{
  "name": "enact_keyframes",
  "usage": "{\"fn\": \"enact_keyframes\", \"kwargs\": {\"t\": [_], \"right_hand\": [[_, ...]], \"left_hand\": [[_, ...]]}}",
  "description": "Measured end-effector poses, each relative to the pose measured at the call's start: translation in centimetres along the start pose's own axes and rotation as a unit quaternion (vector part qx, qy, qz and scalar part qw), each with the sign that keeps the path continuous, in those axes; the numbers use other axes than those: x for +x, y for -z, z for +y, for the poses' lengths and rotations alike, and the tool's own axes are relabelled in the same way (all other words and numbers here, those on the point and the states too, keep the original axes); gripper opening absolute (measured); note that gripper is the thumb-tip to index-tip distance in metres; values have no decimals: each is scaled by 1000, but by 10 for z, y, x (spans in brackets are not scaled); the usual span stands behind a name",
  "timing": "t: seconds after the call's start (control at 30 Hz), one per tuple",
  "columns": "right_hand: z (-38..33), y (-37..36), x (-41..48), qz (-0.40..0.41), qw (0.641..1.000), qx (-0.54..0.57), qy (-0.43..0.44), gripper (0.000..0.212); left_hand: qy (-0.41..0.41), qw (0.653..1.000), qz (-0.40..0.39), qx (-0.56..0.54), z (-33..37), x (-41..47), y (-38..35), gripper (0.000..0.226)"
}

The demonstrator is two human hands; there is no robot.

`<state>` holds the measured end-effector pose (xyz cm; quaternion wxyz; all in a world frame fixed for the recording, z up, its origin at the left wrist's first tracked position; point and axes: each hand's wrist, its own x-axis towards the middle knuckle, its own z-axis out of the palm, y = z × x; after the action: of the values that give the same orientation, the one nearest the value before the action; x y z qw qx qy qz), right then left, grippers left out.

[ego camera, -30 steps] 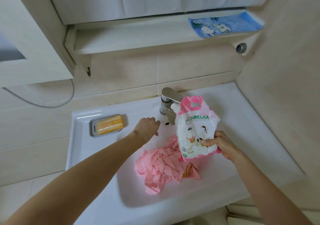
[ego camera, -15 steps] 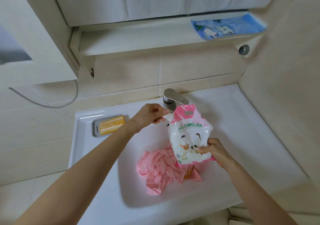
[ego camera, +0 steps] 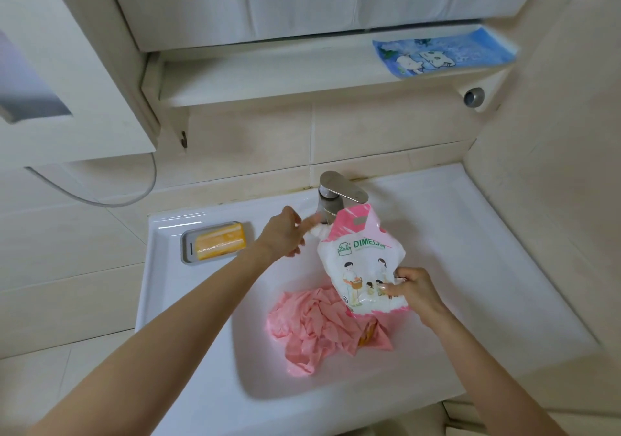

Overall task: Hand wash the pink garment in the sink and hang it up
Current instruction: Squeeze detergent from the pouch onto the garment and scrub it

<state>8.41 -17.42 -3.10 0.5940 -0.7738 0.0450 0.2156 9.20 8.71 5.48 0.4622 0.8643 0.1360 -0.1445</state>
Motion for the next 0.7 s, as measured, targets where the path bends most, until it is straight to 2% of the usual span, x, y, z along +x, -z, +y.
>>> {"fn": "enact_keyframes", "kwargs": {"t": [0.1,0.2,0.27,0.37,0.6,0.7], "right_hand": [[4,-3,0,-1,1000,-17,-1,47],[5,-6,-4,11,1000,-10,-6,35],[4,-8,-6,22,1000,-3,1,22],[3,-9,-7,36,999,-18,3,24],[7,-15,-9,49,997,-55,-7,26],[4,-19,-11,53,998,-37,-9,25]], "left_hand": [[-20,1000,23,4,2,0,-2,37],[-37,996,37,-66,4,-1,1,20],[-28,993,34,-106,5,-2,4,21],[0,996,3,-92,6,-5,3,37],[70,995,-16,-70,6,-4,-1,39],[51,996,-15,-70,3,-3,-2,24]]}}
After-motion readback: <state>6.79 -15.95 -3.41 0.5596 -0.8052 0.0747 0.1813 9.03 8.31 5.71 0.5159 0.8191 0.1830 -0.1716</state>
